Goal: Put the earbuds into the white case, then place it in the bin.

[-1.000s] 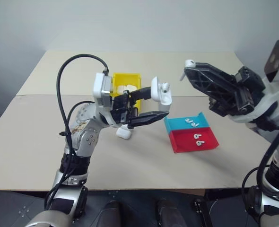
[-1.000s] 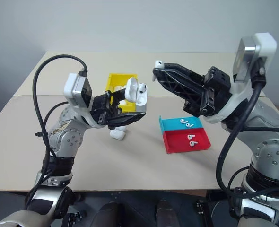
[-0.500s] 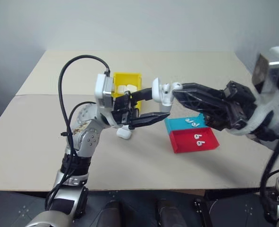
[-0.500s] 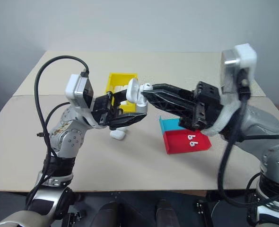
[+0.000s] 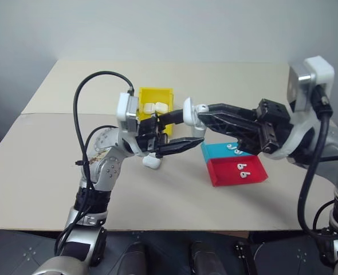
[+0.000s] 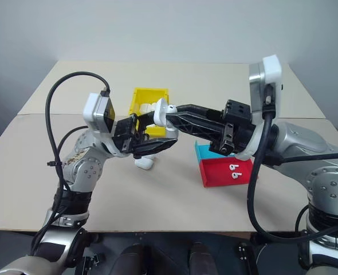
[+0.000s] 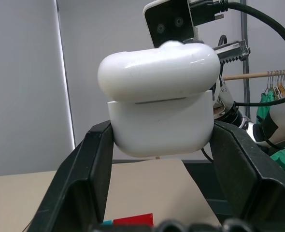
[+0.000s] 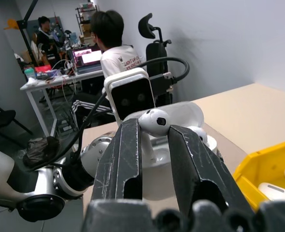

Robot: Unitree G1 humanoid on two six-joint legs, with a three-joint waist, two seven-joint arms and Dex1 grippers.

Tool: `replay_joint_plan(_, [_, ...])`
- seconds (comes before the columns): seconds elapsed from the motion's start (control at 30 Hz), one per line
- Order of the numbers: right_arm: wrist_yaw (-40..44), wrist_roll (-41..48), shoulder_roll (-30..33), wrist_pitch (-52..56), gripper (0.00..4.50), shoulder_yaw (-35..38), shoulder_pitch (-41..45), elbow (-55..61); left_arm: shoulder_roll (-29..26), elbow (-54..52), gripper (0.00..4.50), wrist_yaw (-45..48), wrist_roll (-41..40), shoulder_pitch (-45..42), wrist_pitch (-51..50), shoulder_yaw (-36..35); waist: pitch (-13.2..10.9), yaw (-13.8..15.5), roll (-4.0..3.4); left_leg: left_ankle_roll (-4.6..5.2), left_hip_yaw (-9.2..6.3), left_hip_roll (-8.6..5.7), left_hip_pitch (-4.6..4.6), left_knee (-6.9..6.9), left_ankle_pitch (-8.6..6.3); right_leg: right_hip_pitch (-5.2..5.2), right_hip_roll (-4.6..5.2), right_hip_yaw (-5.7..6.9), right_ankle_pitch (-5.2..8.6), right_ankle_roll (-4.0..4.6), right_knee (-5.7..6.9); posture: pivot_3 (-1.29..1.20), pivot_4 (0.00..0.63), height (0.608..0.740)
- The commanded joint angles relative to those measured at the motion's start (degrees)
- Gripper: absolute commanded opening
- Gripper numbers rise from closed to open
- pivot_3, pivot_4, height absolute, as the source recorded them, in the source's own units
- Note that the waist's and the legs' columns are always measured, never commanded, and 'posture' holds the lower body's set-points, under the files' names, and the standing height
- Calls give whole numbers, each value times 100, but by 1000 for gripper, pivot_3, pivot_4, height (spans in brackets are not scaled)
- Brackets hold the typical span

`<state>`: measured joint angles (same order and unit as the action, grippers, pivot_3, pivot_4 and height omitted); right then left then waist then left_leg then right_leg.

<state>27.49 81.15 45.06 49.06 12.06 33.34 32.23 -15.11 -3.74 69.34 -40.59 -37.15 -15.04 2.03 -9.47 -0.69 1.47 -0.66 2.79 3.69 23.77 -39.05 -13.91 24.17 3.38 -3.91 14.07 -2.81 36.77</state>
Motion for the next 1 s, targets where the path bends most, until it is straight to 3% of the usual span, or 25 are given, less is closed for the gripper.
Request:
replay_joint_plan(0.03, [117,-27,128,-85,642,114,4,208,40,-221,2742,-17,-46,6,100,-34,0,0,0,0,0,0,0,0,0,0,0,0,0,0,0,0,150,740])
replay_joint_plan(0.2, [162,-281,184,-93,642,26,-46,283,64,-304,2742,-70,-35,41,81,-12,0,0,0,1,0,1,0,0,0,0,0,0,0,0,-2,0,150,740])
replay_joint_plan(0.23, [164,-334,194,-81,1372,6,-40,285,66,-311,2742,-79,-33,37,76,-9,0,0,0,1,0,0,0,0,-1,0,0,0,0,0,-1,0,150,740])
replay_joint_plan(0.37, [226,-457,242,-66,2545,19,15,234,61,-295,2742,-99,-33,-7,65,-9,0,0,0,1,0,0,-1,0,0,0,0,0,0,0,0,0,150,740])
replay_joint_plan(0.83, [1072,-218,840,-120,2545,611,32,-50,33,-95,2742,-87,54,-97,106,-10,0,2,0,1,0,0,-1,0,-1,-1,0,0,0,0,-1,0,150,740])
replay_joint_plan(0.97, [1253,-881,1144,-80,1749,165,990,-600,107,214,2742,-179,339,-184,193,113,1,-18,-2,1,3,-1,-2,-5,-1,0,1,-2,0,-1,3,0,150,740])
replay_joint_plan(1.0, [1305,-1082,1164,-37,1262,-35,1269,-727,140,277,2742,-192,409,-212,222,141,1,-26,-2,1,4,-1,-5,-5,-1,1,0,-4,0,-1,4,0,150,740])
